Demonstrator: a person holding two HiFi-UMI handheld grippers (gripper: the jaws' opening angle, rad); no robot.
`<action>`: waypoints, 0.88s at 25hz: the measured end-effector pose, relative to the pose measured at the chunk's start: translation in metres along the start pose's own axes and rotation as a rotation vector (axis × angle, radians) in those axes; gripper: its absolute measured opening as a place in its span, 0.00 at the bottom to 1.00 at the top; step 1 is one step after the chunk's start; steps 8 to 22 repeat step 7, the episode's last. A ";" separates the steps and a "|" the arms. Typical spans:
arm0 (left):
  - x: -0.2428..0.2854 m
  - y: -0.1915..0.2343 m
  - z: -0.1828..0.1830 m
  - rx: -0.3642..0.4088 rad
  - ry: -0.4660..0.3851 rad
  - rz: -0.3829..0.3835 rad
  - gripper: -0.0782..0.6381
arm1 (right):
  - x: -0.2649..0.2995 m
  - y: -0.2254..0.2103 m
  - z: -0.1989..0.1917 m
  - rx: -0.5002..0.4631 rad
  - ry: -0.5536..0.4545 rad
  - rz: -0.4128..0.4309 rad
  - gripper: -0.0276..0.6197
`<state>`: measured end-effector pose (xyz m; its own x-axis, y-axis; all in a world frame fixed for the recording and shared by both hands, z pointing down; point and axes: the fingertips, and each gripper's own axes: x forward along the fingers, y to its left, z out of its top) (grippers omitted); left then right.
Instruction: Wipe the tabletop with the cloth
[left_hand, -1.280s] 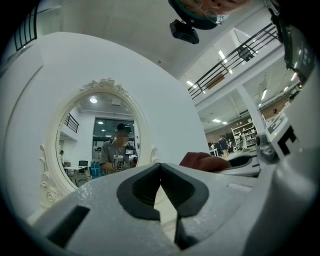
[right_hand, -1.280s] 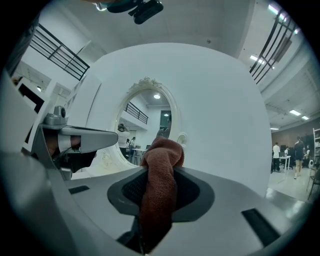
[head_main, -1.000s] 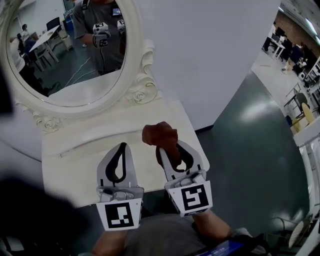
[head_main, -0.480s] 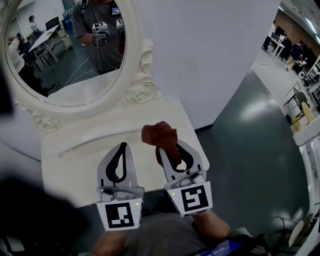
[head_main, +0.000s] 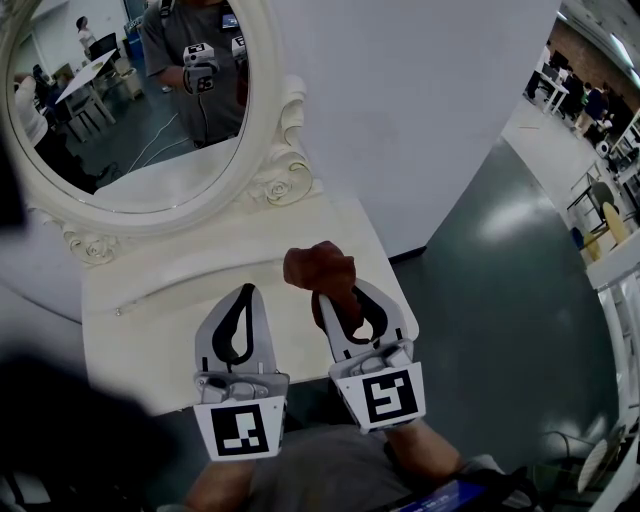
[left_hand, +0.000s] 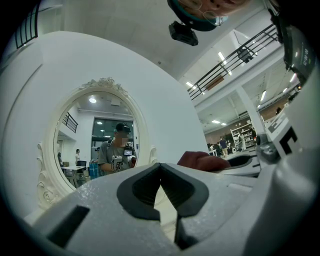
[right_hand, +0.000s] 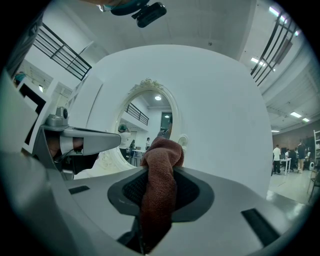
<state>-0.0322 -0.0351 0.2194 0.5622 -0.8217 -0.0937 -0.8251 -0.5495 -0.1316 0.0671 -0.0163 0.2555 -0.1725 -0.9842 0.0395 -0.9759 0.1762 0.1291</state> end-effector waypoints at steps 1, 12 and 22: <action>0.000 0.000 0.000 0.001 0.000 0.000 0.12 | 0.000 0.000 0.000 -0.001 0.000 0.000 0.20; 0.000 -0.001 0.001 0.003 -0.001 -0.001 0.12 | -0.001 0.000 0.001 -0.001 -0.003 0.000 0.20; 0.000 -0.001 0.001 0.003 -0.001 -0.001 0.12 | -0.001 0.000 0.001 -0.001 -0.003 0.000 0.20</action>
